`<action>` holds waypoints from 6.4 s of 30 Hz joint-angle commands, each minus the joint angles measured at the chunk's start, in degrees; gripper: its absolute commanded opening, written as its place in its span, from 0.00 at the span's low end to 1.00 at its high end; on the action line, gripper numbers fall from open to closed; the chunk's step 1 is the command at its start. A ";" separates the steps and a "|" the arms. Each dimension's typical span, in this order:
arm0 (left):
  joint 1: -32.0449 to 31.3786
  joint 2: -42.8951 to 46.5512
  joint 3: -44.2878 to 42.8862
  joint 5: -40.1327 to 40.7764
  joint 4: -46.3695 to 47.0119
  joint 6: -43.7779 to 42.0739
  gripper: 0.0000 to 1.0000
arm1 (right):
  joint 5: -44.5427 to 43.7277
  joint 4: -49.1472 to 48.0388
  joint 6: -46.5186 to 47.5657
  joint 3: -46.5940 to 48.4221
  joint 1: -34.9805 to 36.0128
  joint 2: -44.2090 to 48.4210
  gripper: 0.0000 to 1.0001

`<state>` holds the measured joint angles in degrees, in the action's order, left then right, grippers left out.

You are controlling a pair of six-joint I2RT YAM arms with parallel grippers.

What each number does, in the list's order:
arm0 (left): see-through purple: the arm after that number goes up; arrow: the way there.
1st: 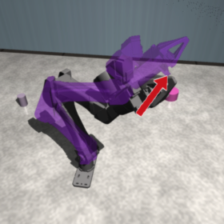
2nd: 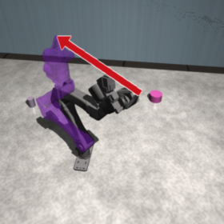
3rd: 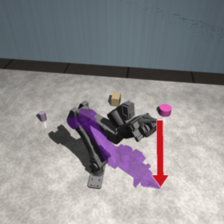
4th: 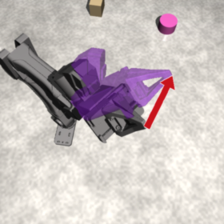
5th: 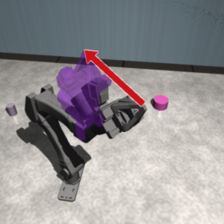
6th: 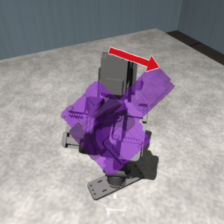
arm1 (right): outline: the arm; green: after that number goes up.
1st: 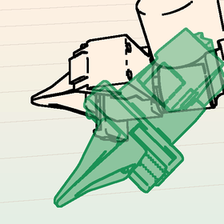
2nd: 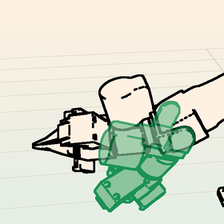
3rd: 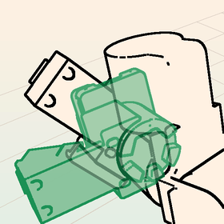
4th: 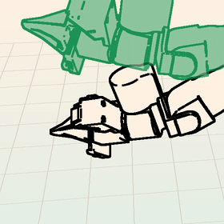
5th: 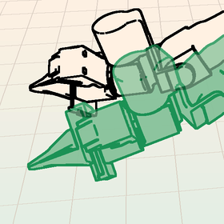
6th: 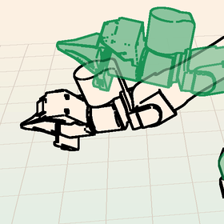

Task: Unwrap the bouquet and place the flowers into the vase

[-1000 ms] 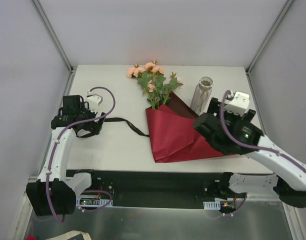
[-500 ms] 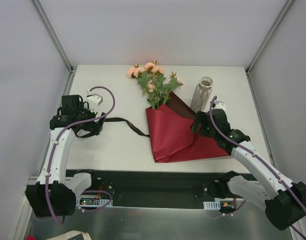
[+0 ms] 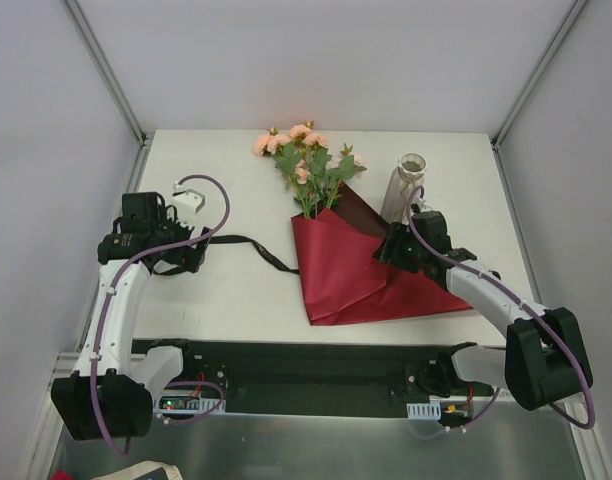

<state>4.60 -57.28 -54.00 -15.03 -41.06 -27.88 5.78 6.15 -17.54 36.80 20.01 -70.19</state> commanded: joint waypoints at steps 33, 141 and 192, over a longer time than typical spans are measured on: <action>0.50 5.24 -6.74 6.67 -3.59 8.19 0.99 | -1.74 -0.44 5.59 35.60 31.48 -17.92 0.01; -51.97 -16.65 -23.70 -26.72 -26.69 -7.19 0.00 | -3.70 21.45 15.61 36.86 5.04 2.44 0.61; -17.79 -21.21 -4.01 3.07 0.36 1.78 0.89 | -16.69 12.15 10.42 53.47 18.05 -42.13 0.63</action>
<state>-13.78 -80.77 -59.16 -14.15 -41.45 -26.00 -14.09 24.03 -5.96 86.52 39.59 -111.37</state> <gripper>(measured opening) 0.885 0.617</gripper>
